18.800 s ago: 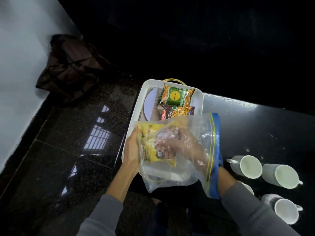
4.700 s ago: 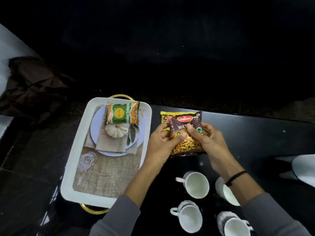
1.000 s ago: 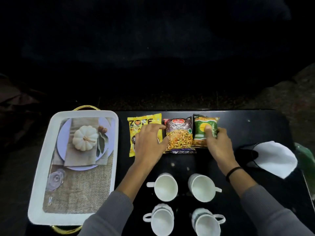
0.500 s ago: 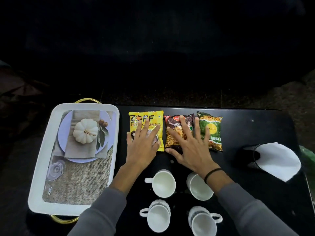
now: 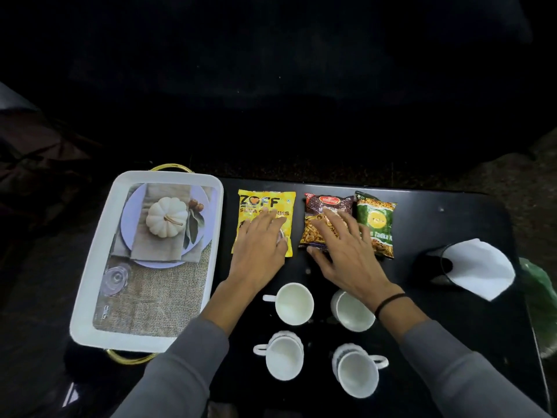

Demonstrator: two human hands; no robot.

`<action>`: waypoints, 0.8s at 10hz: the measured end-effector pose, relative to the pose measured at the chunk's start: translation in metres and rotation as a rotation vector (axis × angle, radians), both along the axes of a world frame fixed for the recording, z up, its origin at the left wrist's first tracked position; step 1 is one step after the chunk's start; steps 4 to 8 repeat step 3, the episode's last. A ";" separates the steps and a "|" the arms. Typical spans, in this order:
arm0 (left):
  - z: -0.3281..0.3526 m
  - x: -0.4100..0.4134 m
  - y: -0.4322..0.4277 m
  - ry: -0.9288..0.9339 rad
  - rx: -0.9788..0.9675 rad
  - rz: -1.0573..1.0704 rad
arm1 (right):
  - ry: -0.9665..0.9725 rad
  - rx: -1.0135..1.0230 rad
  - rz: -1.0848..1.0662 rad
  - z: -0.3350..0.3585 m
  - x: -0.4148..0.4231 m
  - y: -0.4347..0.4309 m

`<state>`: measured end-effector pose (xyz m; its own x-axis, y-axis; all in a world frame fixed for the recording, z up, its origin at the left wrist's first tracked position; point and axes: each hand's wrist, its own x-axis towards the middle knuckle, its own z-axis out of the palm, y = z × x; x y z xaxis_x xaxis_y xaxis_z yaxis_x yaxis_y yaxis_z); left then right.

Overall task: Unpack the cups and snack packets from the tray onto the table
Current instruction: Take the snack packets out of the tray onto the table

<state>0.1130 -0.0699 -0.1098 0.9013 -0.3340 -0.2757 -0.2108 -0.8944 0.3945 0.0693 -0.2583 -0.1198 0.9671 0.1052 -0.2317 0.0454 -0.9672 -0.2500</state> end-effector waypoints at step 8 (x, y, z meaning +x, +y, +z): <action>0.070 -0.049 0.024 -0.157 0.017 -0.131 | -0.153 0.061 -0.068 0.071 -0.048 0.061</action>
